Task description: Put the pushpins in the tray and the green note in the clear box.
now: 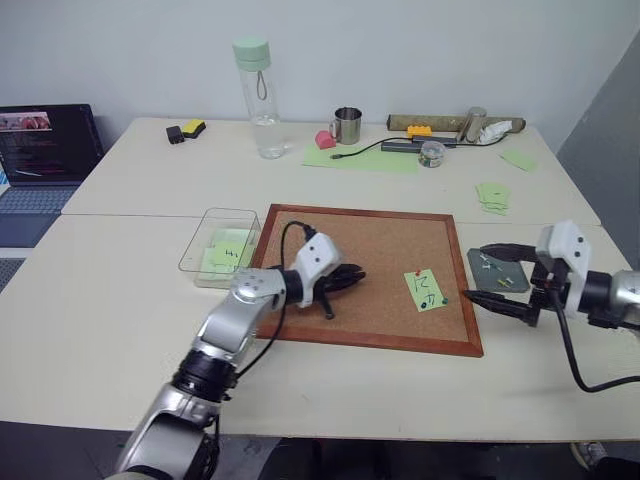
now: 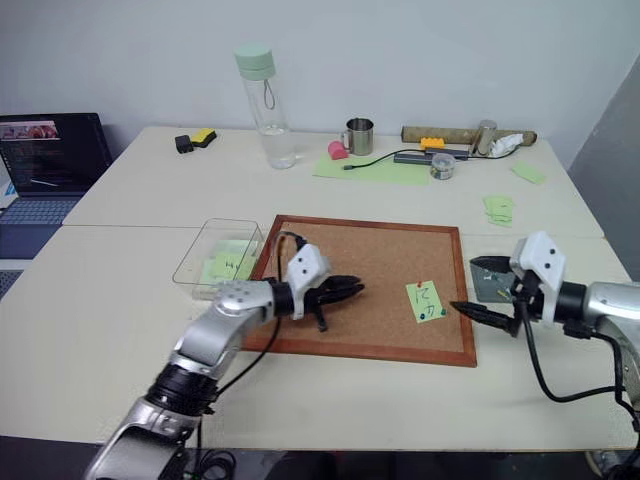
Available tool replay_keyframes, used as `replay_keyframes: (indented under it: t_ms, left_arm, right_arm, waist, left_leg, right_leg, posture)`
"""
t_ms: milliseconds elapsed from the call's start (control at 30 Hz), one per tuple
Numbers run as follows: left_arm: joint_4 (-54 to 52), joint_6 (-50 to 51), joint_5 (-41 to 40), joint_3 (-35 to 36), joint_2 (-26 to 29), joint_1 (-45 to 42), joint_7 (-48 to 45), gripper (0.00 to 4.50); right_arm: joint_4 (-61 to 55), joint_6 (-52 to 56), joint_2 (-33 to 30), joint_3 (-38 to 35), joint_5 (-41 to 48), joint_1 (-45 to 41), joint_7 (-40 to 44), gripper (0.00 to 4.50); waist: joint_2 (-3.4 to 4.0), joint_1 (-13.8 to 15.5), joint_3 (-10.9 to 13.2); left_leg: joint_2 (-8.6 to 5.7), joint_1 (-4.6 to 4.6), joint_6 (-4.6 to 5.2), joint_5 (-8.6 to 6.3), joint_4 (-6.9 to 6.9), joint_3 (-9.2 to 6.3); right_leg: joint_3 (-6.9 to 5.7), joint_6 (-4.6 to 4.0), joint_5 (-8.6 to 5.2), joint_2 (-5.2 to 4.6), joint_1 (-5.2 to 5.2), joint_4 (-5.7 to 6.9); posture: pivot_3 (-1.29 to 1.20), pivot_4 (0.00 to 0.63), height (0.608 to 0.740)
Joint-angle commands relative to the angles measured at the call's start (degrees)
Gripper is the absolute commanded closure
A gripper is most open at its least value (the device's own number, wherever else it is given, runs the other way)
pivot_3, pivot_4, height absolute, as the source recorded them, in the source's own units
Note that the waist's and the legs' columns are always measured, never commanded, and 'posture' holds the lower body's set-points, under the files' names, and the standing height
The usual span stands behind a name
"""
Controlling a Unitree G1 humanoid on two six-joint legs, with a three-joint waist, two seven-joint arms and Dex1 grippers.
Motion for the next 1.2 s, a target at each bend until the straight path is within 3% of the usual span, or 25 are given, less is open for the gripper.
replay_keyframes:
  t_ms: [33, 467, 800, 900, 1000, 1200]
  left_arm:
    - [2.6, -3.4, 1.1, 0.5, -1.7, -0.9, 1.1, 4.42]
    - [13.0, -10.1, 4.6, 0.5, -6.0, 0.2, 4.1, 4.42]
    - [11.5, -8.8, 4.4, 1.1, -6.4, 1.4, 4.2, 4.42]
    - [10.7, -8.5, 4.5, 1.1, -6.3, 1.9, 4.2, 4.5]
    - [9.9, -8.1, 4.5, 1.2, -6.2, 2.5, 4.2, 4.5]
    - [8.1, -6.7, 4.1, 1.3, -6.4, 3.2, 4.0, 4.5]
  right_arm:
    - [1.4, 1.0, 0.4, 3.5, -2.7, -4.2, -2.0, 0.0]
    - [19.0, -5.7, 8.6, 15.0, -13.0, -16.9, -2.9, 0.0]
    - [31.4, -13.4, 13.3, 18.8, -18.2, -22.9, -0.7, 0.0]
    - [32.5, -14.8, 13.9, 19.4, -19.0, -23.0, -0.2, 0.42]
    - [33.8, -15.8, 14.6, 19.2, -19.6, -23.2, 0.1, 1.22]
    - [35.0, -16.2, 15.1, 19.1, -19.9, -23.3, 0.9, 2.34]
  waist:
    - [0.01, -0.1, 0.0]
    - [0.01, -0.1, 0.0]
    - [0.03, 0.2, 0.0]
    - [0.04, 0.1, -0.1]
    - [0.04, -0.1, -0.1]
    - [0.04, -0.2, -0.1]
  left_leg:
    - [0.0, 0.0, -0.01, 0.0, 0.0, -0.02]
    - [-0.01, -0.1, -0.05, 0.03, 0.16, -0.07]
    - [-0.03, -0.08, -0.06, 0.04, 0.21, -0.07]
    - [-0.03, -0.07, -0.06, 0.04, 0.2, -0.08]
    - [-0.03, -0.07, -0.06, 0.03, 0.19, -0.07]
    - [-0.03, -0.07, -0.07, 0.04, 0.19, -0.07]
  right_leg:
    - [-0.01, 0.0, 0.0, 0.0, 0.0, 0.01]
    - [-0.06, 0.04, 0.03, 0.0, -0.02, 0.03]
    - [-0.04, 0.08, 0.06, 0.0, -0.01, 0.06]
    - [-0.04, 0.08, 0.06, 0.0, -0.01, 0.06]
    - [-0.04, 0.08, 0.06, 0.0, -0.02, 0.06]
    - [-0.04, 0.08, 0.06, 0.0, -0.02, 0.06]
  posture:
    - [0.0, 0.15, 0.74]
    - [0.0, 0.15, 0.74]
    - [0.0, 0.15, 0.74]
    - [0.0, 0.15, 0.74]
    - [0.0, 0.15, 0.74]
    - [0.0, 0.15, 0.74]
